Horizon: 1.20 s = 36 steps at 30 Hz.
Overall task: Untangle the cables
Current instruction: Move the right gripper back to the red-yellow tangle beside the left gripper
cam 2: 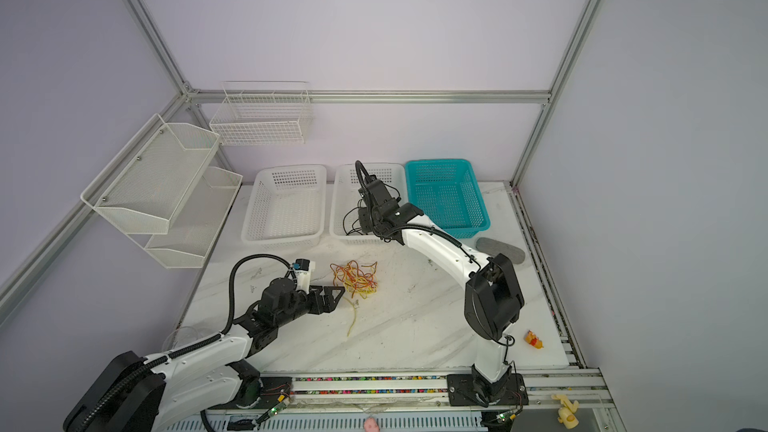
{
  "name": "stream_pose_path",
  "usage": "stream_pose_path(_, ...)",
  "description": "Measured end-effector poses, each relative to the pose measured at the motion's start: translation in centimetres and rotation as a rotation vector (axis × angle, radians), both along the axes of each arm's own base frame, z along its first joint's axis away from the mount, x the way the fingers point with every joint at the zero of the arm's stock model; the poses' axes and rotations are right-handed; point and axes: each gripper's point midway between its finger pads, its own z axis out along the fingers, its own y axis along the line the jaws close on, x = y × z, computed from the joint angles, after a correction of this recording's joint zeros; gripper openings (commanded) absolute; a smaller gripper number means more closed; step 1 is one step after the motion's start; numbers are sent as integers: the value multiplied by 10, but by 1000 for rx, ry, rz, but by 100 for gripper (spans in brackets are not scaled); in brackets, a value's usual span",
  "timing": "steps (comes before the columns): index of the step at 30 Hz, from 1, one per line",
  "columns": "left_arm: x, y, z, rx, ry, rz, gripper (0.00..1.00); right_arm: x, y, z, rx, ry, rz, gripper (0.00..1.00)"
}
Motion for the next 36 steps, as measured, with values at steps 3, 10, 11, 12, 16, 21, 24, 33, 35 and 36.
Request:
stream_pose_path(3, -1, -1, 8, -23, -11, -1, 100, -30, -3, -8, 34, 44, 52, 52)
stream_pose_path(10, -6, 0, 32, -89, -47, 9, 100, -87, -23, -42, 109, 166, 98, 52)
stream_pose_path(11, -6, 0, 35, -98, -54, 10, 100, -92, -24, -47, 117, 179, 101, 52)
stream_pose_path(12, -6, 0, 38, -108, -57, 13, 100, -97, -26, -53, 125, 196, 102, 51)
stream_pose_path(16, -7, 1, 37, -130, -33, 26, 100, -111, -30, -75, 146, 249, 105, 51)
stream_pose_path(21, -11, -3, 15, -121, 67, 20, 99, -118, -28, -90, 178, 282, 114, 49)
stream_pose_path(24, -15, -6, -4, -106, 143, 10, 98, -118, -23, -91, 207, 281, 122, 47)
stream_pose_path(33, -17, -17, -19, -133, 261, -11, 96, -123, -6, -108, 249, 311, 157, 35)
stream_pose_path(35, -14, -21, -14, -149, 253, -17, 96, -123, -5, -112, 251, 317, 160, 27)
stream_pose_path(36, -13, -22, -11, -157, 249, -19, 96, -124, -5, -113, 252, 319, 162, 23)
